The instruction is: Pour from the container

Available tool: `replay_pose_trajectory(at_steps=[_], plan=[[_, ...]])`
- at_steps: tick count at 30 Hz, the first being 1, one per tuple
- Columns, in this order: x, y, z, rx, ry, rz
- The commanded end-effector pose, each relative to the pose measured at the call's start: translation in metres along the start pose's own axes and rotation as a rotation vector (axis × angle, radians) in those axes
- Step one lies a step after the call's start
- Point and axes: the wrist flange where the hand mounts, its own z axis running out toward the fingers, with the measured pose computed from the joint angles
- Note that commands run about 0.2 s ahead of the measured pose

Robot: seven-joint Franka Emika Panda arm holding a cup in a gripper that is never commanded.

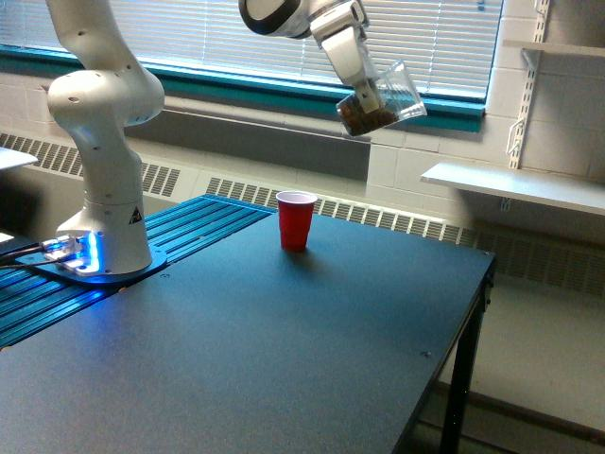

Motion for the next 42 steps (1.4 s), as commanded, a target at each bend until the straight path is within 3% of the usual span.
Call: replay_pose_trajectory(at_steps=[1, 18, 42], plan=[[-0.026, -0.014, -0.008, 0.016, 0.008, -0.089], [-0.091, -0.026, -0.02, 0.058, -0.026, -0.242], [-0.151, -0.008, -0.026, 0.034, -0.101, -0.479]])
